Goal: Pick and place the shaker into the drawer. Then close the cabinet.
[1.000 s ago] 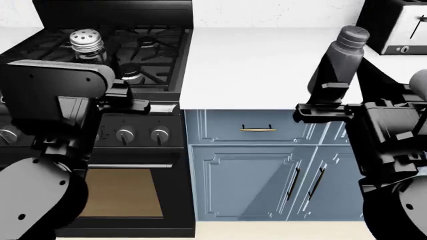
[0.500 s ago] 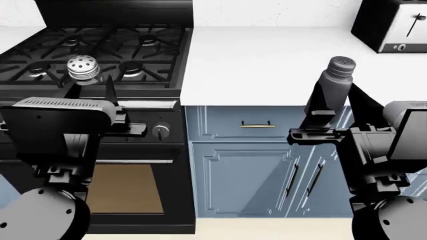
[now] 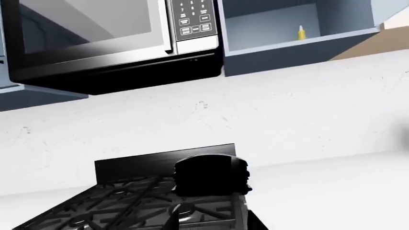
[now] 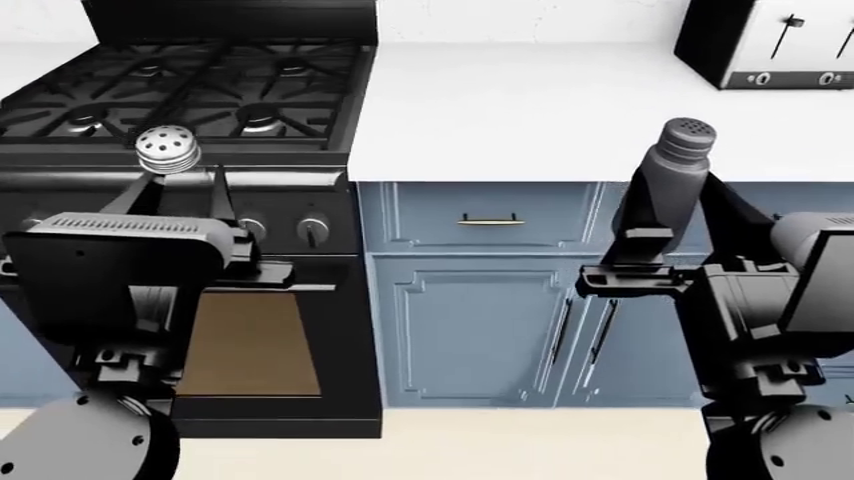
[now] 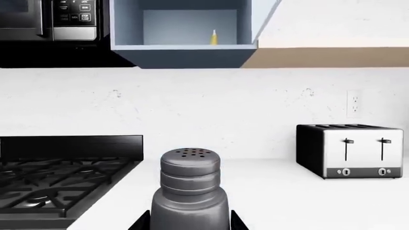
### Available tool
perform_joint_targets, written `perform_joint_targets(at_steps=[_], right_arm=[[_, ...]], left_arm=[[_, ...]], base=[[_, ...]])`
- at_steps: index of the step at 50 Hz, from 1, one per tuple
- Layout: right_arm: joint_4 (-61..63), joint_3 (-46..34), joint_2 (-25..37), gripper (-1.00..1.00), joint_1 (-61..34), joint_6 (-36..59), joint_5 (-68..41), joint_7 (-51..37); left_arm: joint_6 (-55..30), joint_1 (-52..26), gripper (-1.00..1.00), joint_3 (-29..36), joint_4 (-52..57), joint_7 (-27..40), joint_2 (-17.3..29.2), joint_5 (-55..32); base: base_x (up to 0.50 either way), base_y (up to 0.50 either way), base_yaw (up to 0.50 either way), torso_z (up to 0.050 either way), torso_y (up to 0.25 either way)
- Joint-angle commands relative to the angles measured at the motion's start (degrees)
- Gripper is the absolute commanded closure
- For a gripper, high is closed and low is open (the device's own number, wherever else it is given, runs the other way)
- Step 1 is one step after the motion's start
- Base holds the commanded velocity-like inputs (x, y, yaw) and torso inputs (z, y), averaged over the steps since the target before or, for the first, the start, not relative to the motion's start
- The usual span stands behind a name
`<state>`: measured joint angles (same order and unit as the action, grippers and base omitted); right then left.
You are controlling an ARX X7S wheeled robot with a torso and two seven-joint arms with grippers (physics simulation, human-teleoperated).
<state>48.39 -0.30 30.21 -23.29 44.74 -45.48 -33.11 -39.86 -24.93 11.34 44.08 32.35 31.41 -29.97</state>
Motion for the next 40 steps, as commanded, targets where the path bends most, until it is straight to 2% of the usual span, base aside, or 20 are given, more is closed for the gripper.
perform_joint_targets(at_steps=[1,40], right_arm=[[1.06,0.57,0.46,1.00,0.15,0.40,0.33,-0.33],[4.23,3.98,2.69,1.00,-1.58,2.26,-5.67,-3.34]], left_arm=[[-0.74,-0.38,1.00,0.14,0.70,0.70,0.05,-1.16],[-3.44,-2.81,1.00,-0.24,3.45,1.83,0.31,-4.00]], base=[[0.00,-0.36,0.00,0.000,0.000],[0.00,-0.32,0.00,0.000,0.000]])
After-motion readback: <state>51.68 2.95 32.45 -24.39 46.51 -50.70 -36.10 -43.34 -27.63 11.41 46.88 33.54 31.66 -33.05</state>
